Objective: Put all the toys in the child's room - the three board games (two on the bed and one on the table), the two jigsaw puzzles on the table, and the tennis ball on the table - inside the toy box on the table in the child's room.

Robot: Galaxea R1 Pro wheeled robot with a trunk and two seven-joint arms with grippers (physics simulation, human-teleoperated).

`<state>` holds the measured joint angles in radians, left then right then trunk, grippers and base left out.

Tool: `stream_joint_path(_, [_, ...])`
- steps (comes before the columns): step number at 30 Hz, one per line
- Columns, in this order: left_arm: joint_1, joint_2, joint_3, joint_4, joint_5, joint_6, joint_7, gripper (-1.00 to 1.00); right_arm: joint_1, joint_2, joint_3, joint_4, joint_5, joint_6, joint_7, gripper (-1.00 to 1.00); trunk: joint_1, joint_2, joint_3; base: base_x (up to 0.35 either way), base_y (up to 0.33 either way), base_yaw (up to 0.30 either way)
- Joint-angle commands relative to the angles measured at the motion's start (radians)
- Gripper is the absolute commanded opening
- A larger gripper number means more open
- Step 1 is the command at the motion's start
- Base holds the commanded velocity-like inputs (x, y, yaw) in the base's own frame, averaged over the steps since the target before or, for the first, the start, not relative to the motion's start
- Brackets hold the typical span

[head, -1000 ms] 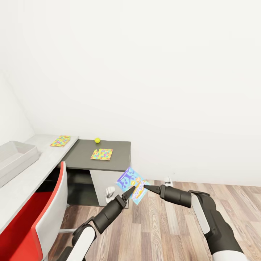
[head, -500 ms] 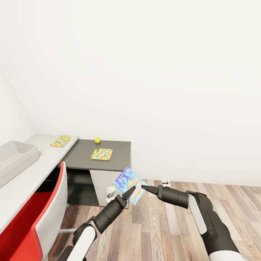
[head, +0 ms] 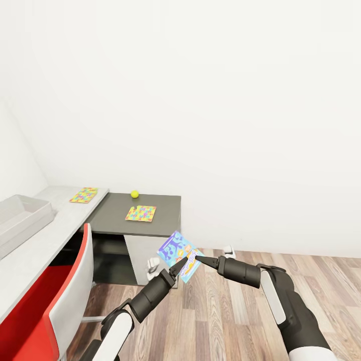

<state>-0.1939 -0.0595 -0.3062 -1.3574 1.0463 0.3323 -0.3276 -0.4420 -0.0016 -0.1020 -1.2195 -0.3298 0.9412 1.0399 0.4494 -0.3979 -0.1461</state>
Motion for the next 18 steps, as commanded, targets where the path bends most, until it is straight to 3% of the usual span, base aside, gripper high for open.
stream_joint_path(1, [-0.001,0.0,0.001,0.0,0.01,0.008,0.0,1.0,-0.001,0.0,-0.001,0.0,0.0,0.003,0.003,-1.0,0.001,-0.002,-0.002,0.0,0.0,0.0])
stream_joint_path(14, [-0.001,0.0,0.001,0.0,0.011,0.008,-0.002,1.0,-0.001,0.0,-0.001,0.0,0.0,0.003,0.002,-1.0,0.001,-0.002,-0.002,0.0,0.0,0.0])
stream_joint_path(15, [-0.001,0.0,0.001,0.0,0.011,0.008,-0.002,-1.0,-0.001,0.0,-0.001,0.0,0.0,0.003,0.002,-1.0,0.001,-0.002,-0.002,0.0,0.0,0.0])
stream_joint_path(18, [-0.001,0.0,0.001,0.0,0.011,0.008,-0.004,-1.0,-0.001,0.0,-0.001,0.0,0.0,0.003,0.002,-1.0,0.001,-0.002,-0.002,0.0,0.0,0.0])
